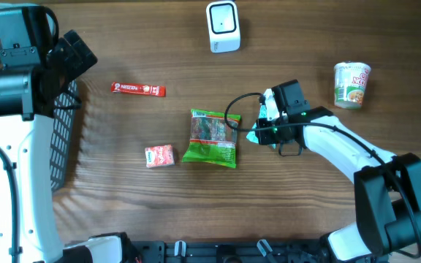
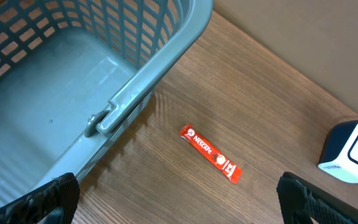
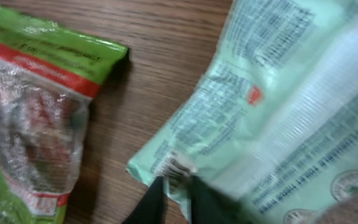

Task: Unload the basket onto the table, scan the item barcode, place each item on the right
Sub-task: 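Grasp the mint pouch with the right gripper and lift it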

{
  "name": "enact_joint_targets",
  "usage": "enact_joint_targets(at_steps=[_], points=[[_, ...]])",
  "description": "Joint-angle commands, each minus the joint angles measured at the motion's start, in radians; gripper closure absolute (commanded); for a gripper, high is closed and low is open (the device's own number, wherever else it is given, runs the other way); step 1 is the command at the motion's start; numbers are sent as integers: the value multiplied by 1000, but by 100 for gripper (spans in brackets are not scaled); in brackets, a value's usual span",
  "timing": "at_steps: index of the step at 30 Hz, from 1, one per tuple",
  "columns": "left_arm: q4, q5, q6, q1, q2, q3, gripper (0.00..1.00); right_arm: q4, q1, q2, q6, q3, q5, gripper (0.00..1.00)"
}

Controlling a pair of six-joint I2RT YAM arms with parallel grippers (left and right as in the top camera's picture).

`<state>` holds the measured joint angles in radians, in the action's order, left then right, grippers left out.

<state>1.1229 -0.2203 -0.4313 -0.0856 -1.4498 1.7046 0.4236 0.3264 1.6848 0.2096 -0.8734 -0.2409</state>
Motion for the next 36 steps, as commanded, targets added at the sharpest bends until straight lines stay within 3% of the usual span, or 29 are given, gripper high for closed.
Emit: enact_joint_targets(at_steps=[1, 4, 8, 10, 18, 19, 24, 25, 26, 27, 29, 31, 32, 33, 34, 36], points=[[0, -9, 8, -4, 3, 11, 0, 51, 3, -1, -19, 11, -69, 86], [0, -9, 8, -4, 3, 11, 0, 207, 3, -90, -105, -110, -162, 67], [0, -9, 8, -4, 3, 11, 0, 227, 3, -177, -84, -153, -43, 59], [0, -9, 8, -4, 3, 11, 0, 193, -1, -159, 11, -152, 108, 59], [0, -9, 8, -4, 3, 11, 0, 105, -1, 57, 56, -152, 135, 58], [0, -9, 8, -4, 3, 11, 0, 100, -1, 75, 55, -152, 136, 52], [0, -9, 8, -4, 3, 11, 0, 147, -17, -52, 28, -268, 60, 40], [0, -9, 8, -4, 3, 11, 0, 179, -29, -92, 28, -305, 64, 32], [0, -9, 8, -4, 3, 11, 0, 186, -40, -120, 29, -314, 64, 13], [0, -9, 8, -4, 3, 11, 0, 187, -48, -146, 27, -313, 74, 0], [0, -9, 8, -4, 3, 11, 0, 217, -62, -152, 48, -311, 206, 0], [0, -9, 8, -4, 3, 11, 0, 225, -87, -130, 104, -294, 217, 4], [0, -9, 8, -4, 3, 11, 0, 225, -103, -109, 105, -283, 191, 14], [0, -9, 8, -4, 3, 11, 0, 225, -114, -84, 105, -273, 161, 34], [0, -9, 8, -4, 3, 11, 0, 223, -121, -56, 105, -264, 133, 47], [0, -9, 8, -4, 3, 11, 0, 223, -122, 9, 109, -248, 127, 51]])
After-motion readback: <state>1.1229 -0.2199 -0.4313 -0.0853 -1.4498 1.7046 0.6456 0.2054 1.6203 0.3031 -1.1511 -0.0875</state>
